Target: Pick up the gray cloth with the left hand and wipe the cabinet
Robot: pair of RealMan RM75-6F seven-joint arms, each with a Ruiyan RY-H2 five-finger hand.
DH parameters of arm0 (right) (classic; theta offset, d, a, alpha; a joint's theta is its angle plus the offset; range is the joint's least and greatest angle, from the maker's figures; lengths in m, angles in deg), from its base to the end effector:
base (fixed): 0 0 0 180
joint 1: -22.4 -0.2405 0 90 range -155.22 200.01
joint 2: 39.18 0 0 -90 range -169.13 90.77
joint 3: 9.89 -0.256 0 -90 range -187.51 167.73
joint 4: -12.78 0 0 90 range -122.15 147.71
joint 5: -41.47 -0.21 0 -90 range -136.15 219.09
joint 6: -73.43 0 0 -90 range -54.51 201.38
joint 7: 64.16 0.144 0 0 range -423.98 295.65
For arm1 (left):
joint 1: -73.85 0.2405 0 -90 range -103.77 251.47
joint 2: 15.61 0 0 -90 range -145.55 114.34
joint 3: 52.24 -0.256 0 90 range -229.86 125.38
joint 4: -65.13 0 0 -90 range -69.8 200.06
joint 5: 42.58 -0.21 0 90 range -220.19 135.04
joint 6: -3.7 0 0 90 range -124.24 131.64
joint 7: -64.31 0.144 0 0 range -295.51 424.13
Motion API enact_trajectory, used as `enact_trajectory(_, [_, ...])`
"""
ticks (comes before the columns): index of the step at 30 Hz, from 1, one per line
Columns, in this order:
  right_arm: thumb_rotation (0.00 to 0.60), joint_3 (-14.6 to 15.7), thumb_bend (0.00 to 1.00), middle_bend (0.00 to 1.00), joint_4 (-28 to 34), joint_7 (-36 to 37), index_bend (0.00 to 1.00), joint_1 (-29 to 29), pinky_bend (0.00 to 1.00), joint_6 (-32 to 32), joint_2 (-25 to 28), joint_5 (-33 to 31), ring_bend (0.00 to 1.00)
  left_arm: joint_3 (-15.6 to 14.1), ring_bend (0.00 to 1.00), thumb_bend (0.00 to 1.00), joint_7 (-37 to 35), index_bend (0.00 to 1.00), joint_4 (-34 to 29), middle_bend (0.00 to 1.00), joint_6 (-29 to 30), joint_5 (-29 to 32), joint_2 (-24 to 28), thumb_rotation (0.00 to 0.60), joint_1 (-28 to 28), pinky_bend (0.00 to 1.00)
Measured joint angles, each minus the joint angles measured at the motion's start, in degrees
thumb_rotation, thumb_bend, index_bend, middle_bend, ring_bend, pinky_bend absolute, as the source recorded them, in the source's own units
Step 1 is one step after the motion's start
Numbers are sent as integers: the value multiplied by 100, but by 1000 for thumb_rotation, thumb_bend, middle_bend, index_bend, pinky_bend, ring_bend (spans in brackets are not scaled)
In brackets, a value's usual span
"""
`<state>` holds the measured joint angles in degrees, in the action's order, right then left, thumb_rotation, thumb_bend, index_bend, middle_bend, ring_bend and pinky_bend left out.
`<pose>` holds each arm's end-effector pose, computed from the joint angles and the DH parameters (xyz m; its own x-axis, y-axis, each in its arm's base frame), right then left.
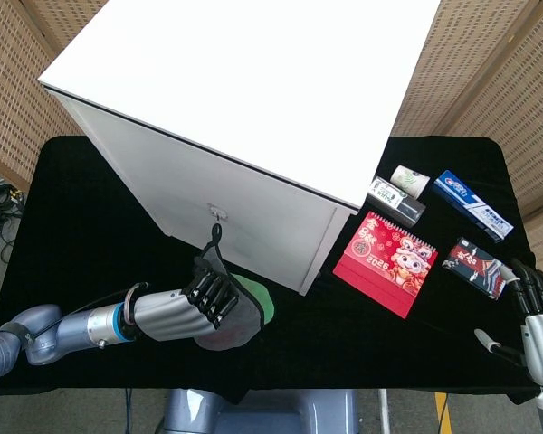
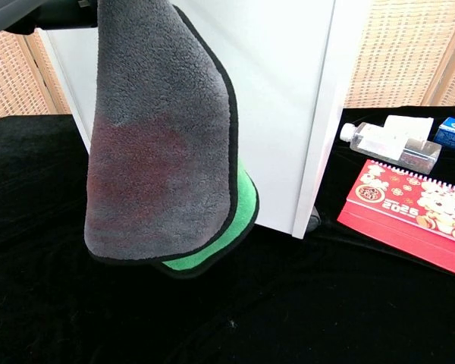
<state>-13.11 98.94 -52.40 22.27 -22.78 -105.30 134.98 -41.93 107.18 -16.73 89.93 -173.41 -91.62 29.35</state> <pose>-0.3130 -0.1543 0.1756 0.2638 0.1490 0.9530 -0.9559 -0.0917 0.2789 -0.0662 0.2729 0.0862 0.1803 -0.9027 0.3906 -0.1092 -0.4130 -0.9041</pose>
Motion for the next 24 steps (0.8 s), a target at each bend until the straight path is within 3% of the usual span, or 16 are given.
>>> enact_trajectory(24, [600,-2,106,0,-7,0,94,-3,0,14,-2,-13,0,-85,673,862,-21,738,248,738,-11,151,-132,600,23,579])
